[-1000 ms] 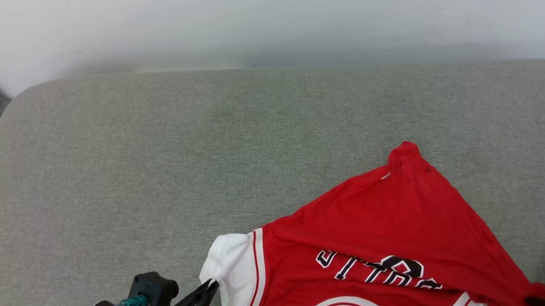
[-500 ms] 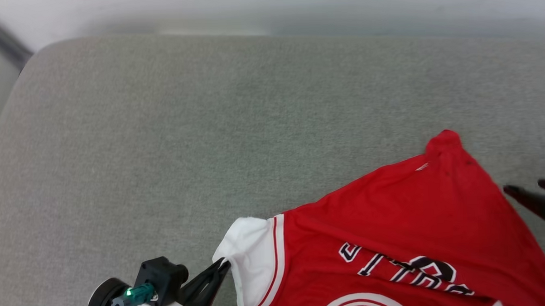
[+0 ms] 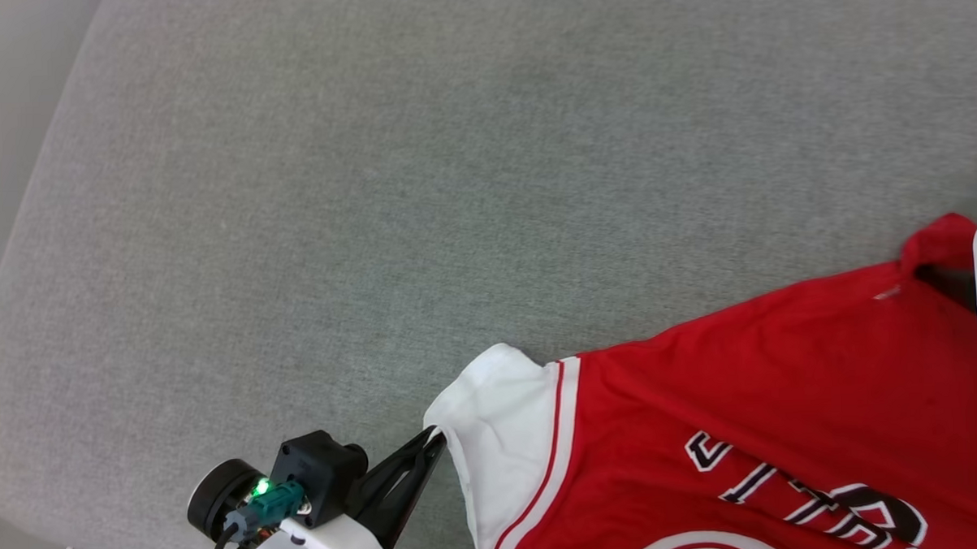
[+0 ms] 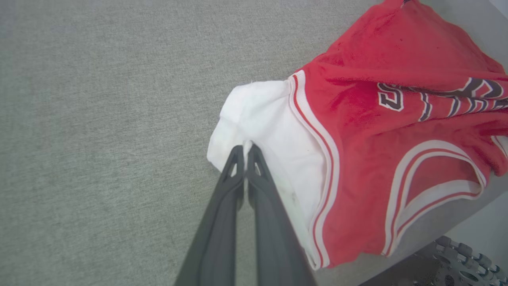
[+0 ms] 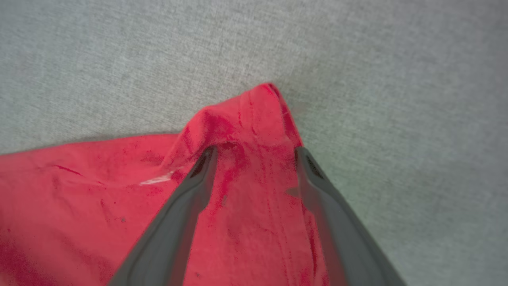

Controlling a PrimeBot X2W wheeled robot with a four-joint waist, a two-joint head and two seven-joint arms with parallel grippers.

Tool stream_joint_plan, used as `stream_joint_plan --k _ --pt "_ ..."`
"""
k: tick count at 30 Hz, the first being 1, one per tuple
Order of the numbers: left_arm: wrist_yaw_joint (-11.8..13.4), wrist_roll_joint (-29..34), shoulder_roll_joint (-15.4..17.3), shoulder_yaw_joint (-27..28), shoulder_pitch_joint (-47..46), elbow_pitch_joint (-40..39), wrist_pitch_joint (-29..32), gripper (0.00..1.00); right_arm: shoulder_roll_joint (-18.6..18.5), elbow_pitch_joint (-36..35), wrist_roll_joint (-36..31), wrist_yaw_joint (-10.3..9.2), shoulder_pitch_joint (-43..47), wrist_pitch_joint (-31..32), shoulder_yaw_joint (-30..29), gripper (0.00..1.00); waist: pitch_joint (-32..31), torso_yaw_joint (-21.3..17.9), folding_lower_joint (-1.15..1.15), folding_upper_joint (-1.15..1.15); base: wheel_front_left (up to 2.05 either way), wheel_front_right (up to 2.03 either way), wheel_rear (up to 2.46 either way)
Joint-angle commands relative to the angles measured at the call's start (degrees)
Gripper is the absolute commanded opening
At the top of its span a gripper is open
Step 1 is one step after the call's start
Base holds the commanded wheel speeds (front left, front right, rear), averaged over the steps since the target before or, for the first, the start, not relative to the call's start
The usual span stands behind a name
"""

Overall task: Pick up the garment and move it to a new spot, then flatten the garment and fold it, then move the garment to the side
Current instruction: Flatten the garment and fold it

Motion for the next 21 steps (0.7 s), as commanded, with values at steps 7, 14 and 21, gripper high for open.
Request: stream_joint_plan --k 7,14,21 --pt "-0.3 0.3 -1.1 -0.4 -1.6 0.7 -0.8 0.00 -1.6 5.3 -1.7 -0.02 -0.1 -1.0 1.2 1.00 2.9 2.8 -0.01 0.00 0.00 0.00 0.00" --pt "-0.2 0.4 -1.3 -0.5 -2.2 0.9 -1.0 0.00 -2.1 9.6 -1.2 -0.06 2.0 -0.7 3.1 0.68 4.0 3.2 -0.01 0.00 0.00 0.00 0.00" --pt "-0.1 0.6 -1.3 -0.4 -2.9 1.4 -1.1 0.00 -2.4 10.5 0.5 -0.02 0.7 -5.1 5.3 0.00 1.7 1.8 -0.01 0.00 0.00 0.00 0.00"
